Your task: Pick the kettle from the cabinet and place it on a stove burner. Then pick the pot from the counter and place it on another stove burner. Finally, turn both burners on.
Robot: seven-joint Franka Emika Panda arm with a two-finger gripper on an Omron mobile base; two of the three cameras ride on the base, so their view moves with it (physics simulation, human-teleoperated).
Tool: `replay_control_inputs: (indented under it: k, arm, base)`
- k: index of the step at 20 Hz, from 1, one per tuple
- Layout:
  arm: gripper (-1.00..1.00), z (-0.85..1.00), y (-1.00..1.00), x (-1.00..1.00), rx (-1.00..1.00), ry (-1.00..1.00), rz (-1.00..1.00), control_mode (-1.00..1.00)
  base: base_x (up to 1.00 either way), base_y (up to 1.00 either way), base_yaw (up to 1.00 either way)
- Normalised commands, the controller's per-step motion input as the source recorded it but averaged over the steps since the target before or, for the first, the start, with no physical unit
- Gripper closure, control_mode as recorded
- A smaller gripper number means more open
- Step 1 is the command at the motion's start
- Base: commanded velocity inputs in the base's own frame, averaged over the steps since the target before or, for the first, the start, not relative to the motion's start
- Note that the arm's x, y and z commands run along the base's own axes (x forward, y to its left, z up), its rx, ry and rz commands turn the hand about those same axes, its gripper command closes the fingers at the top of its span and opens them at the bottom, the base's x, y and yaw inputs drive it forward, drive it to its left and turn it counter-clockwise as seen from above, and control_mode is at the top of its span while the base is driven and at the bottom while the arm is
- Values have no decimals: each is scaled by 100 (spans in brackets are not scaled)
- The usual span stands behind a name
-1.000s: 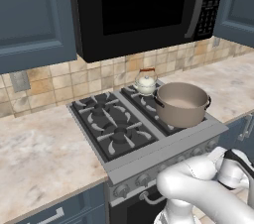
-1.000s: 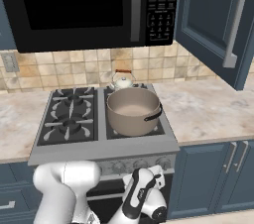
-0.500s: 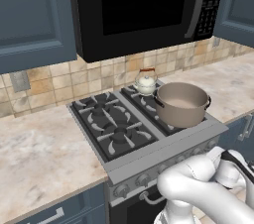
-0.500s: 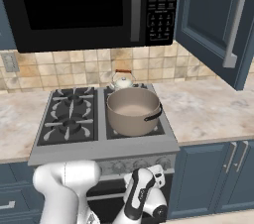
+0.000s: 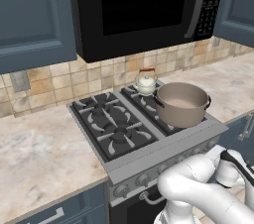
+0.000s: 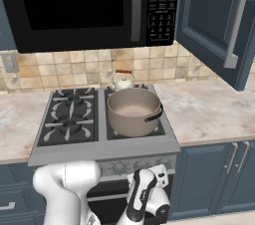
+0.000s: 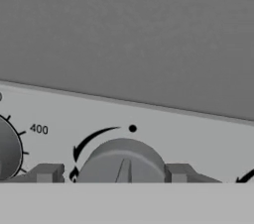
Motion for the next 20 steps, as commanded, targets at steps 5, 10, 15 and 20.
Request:
replay_control_inputs:
  k: [5,10,15,20]
  arm:
    - [-100,-10,-1,10,1,0,0,-100]
    - [-100,-6,0,2,1,-2,0,-100]
    - [-100,-4,0,-10,0,-10,0,-100]
    - [-100,-1,1,0,0,-5,0,-100]
  base:
    - [0,0,0]
    - [0,0,0]
    - [0,0,0]
    - [0,0,0]
